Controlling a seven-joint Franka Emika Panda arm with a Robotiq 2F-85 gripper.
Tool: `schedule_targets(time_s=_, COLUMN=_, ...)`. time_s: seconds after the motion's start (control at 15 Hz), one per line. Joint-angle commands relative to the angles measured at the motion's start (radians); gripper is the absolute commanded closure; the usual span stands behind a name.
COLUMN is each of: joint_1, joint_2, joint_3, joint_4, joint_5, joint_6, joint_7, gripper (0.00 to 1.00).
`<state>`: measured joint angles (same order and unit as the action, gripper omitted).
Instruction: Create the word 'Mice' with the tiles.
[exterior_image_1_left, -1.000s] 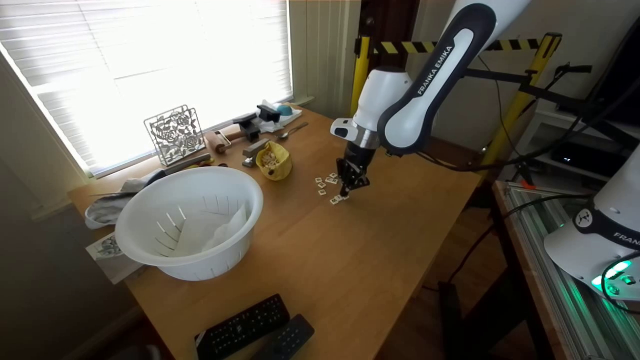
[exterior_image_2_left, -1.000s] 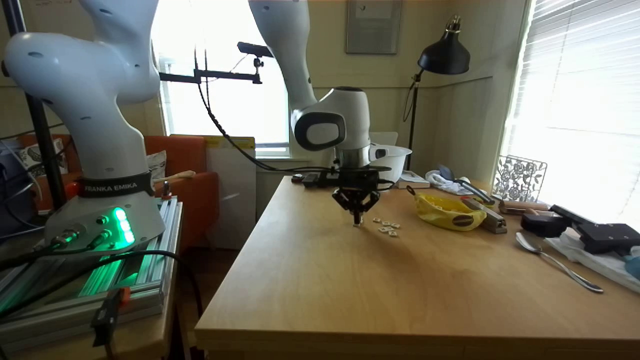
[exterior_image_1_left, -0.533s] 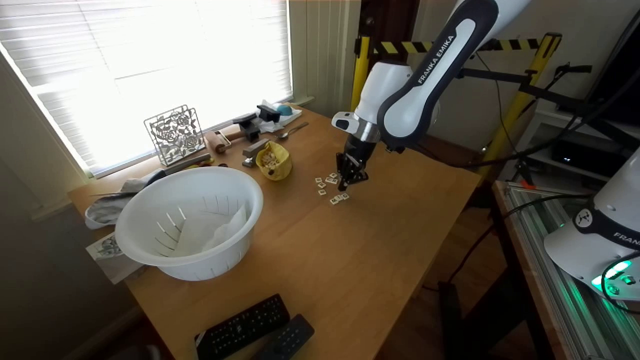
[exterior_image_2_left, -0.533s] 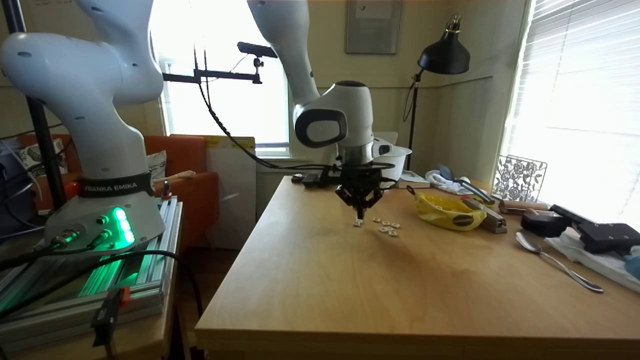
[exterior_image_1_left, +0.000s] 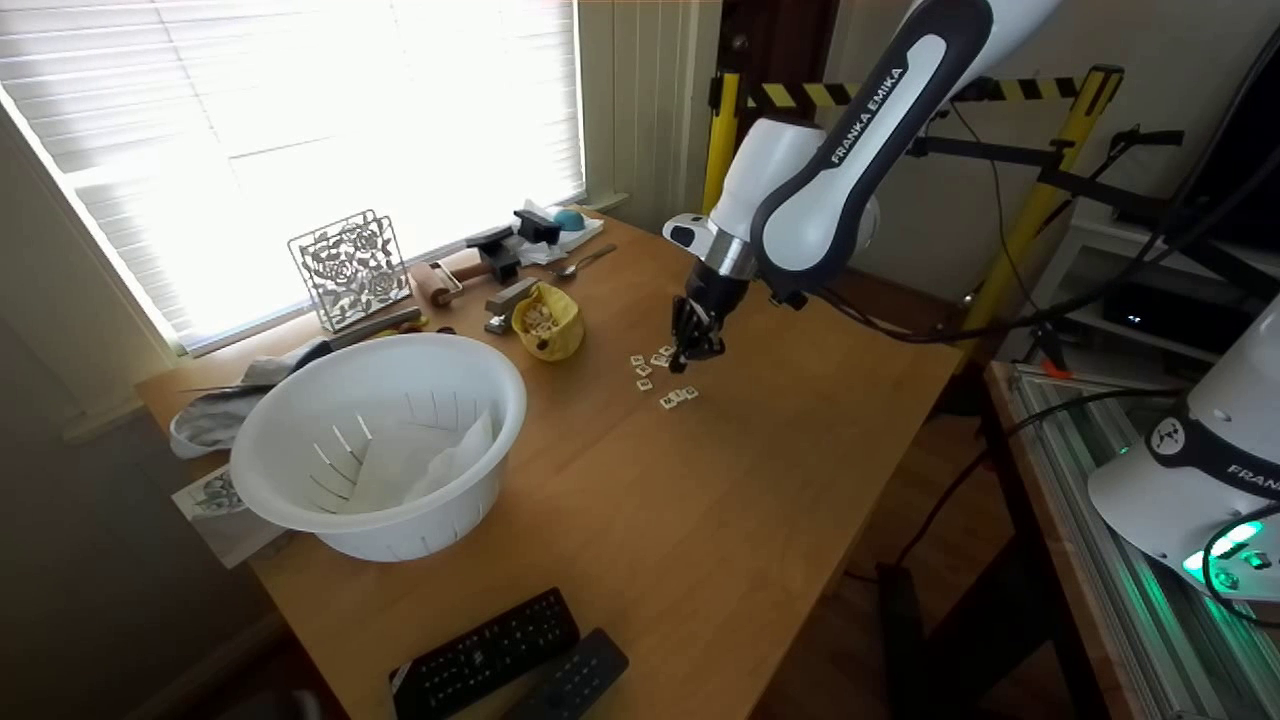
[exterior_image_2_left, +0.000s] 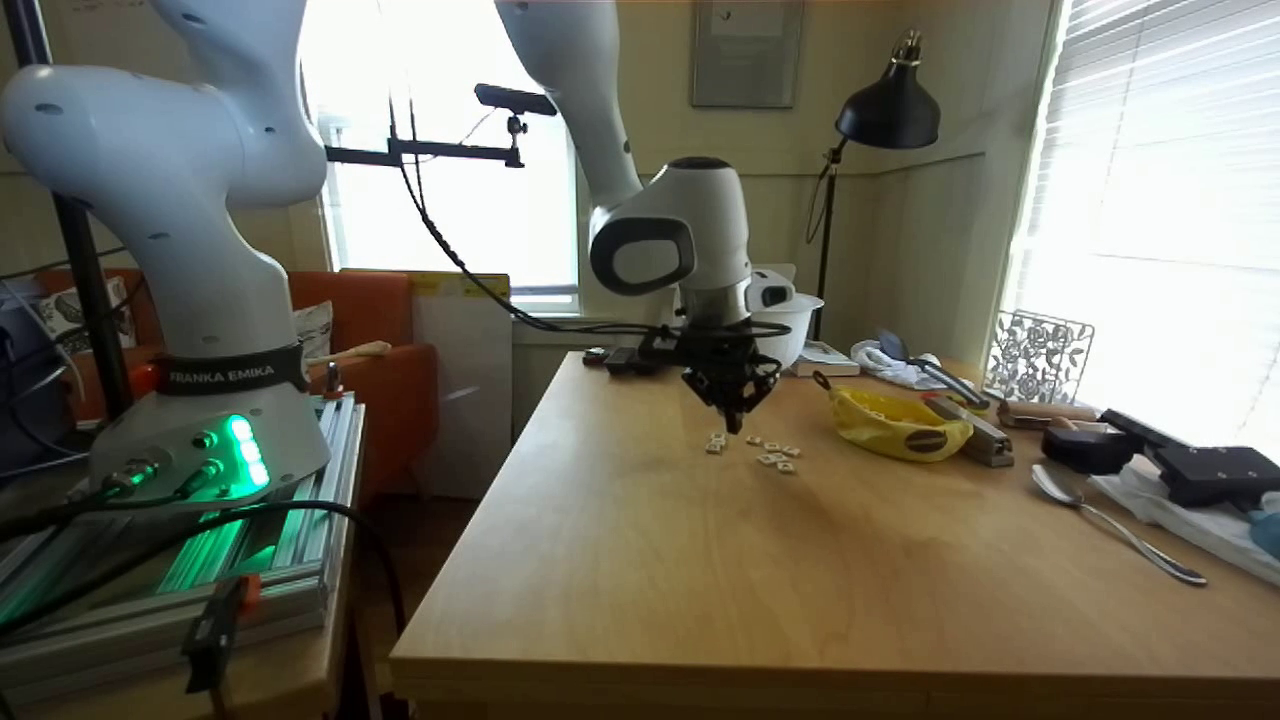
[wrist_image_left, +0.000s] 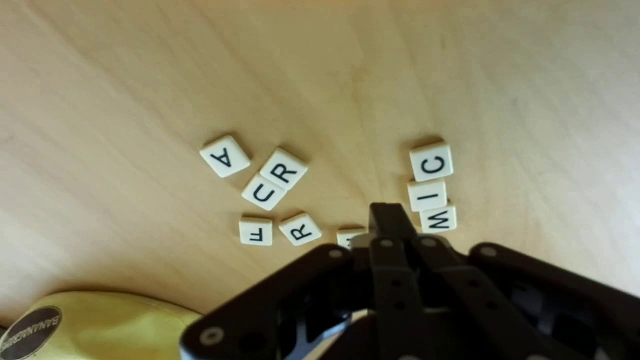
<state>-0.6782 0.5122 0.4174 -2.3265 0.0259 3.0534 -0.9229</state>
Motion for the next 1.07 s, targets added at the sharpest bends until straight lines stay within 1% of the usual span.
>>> schedule_targets(time_s=0.0, joint_1=0.026, joint_2=0.015, joint_3=-0.009, joint_4=0.018, joint_5=0.011, joint_6=0.048, joint_7=0.097, gripper=1.00)
schedule_targets(time_s=0.07, joint_1=0.027, joint_2=0.022, joint_3=-0.007, joint_4=0.024, joint_5=0.006, joint_6=0.058, joint_7=0.122, gripper=1.00)
schedule_targets(time_s=0.13, joint_1=0.044, joint_2=0.028, joint_3=-0.022, joint_4=0.031, joint_5=-0.004, joint_6=0.070, joint_7=0.152, gripper=1.00)
schedule_targets(time_s=0.33, joint_1=0.060, joint_2=0.056, joint_3=-0.031, joint_4=0.053, joint_5=-0.023, joint_6=0.092, joint_7=0.221, gripper=1.00)
schedule_targets(time_s=0.6, joint_1=0.070, joint_2=0.104, joint_3=-0.036, joint_4=0.088, joint_5=-0.054, joint_6=0.131, joint_7=0.294, gripper=1.00)
schedule_targets(time_s=1.0, joint_1=0.093, joint_2=0.154, joint_3=-0.060, joint_4=0.134, joint_5=-0.117, joint_6=0.138, joint_7=0.395, gripper=1.00)
